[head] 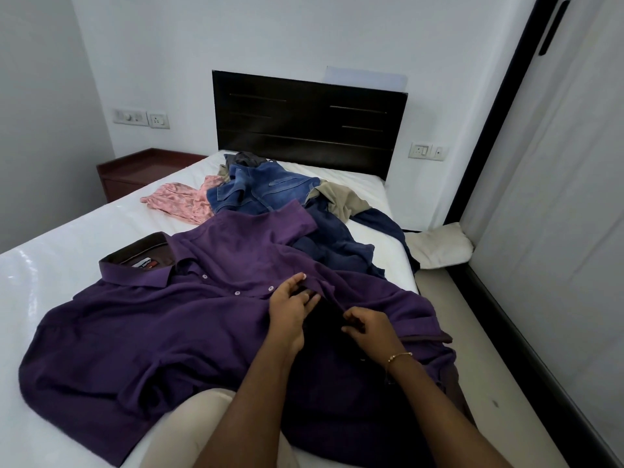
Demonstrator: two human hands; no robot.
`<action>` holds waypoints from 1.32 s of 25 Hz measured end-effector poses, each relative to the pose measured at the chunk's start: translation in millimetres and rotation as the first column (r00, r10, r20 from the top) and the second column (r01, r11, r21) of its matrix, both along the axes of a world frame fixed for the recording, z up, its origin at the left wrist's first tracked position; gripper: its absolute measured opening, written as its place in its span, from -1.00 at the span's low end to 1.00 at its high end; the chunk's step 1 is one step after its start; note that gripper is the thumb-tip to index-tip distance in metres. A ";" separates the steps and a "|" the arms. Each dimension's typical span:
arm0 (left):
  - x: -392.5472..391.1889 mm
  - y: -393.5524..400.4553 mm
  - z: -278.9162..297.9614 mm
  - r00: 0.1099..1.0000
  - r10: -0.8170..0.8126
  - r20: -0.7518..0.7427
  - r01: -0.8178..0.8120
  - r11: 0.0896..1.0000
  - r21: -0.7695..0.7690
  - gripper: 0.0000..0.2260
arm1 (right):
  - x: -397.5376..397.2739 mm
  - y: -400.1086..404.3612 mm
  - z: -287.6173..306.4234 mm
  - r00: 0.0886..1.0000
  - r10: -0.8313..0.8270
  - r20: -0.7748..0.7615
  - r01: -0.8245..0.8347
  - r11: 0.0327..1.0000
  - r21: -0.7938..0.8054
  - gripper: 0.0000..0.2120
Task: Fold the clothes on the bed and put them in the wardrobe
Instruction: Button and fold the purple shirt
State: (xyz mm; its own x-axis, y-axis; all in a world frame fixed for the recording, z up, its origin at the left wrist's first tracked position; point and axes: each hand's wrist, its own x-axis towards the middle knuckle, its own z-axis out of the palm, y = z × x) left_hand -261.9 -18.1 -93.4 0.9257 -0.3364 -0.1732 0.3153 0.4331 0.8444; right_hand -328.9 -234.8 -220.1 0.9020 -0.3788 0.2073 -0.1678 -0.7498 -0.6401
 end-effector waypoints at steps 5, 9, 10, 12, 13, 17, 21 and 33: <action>-1.7 -11.5 -21.3 0.967 -0.175 0.185 0.124 0.958 0.259 -0.55 | 2.9 -18.6 0.1 0.949 -0.235 0.210 0.222 0.972 0.082 -0.91; 16.0 -22.9 -63.9 0.771 -0.474 0.425 -0.081 0.588 0.804 -0.73 | -0.8 -26.4 6.1 0.948 -0.266 0.174 0.249 0.962 0.113 -0.89; 19.6 -26.0 -73.3 0.701 -0.571 0.428 -0.155 0.463 0.873 -0.78 | -2.5 -28.2 4.8 0.957 -0.247 0.154 0.234 0.967 0.097 -0.90; 24.4 -31.8 -89.9 0.615 -0.678 0.403 -0.288 0.283 0.915 -0.78 | -6.2 -28.6 0.7 0.968 -0.223 0.120 0.218 0.975 0.046 -0.88; 25.8 -34.1 -95.4 0.599 -0.694 0.399 -0.359 0.212 0.909 -0.78 | -7.3 -28.1 -1.2 0.969 -0.225 0.103 0.223 0.974 0.031 -0.85; 23.8 -37.1 -101.4 0.575 -0.723 0.383 -0.491 0.069 0.868 -0.80 | -8.2 -22.4 2.1 0.971 -0.226 0.074 0.222 0.973 0.065 -0.85; 16.2 -37.6 -93.9 0.580 -0.747 0.324 -0.490 -0.003 0.872 -0.79 | -3.3 -23.1 6.1 0.973 -0.202 0.109 0.190 0.975 0.111 -0.88; -69.5 -41.7 -43.8 0.295 -0.683 0.668 -0.580 0.427 0.693 -0.87 | -21.3 -24.9 28.6 0.992 -0.077 0.102 0.078 0.997 -0.008 -0.88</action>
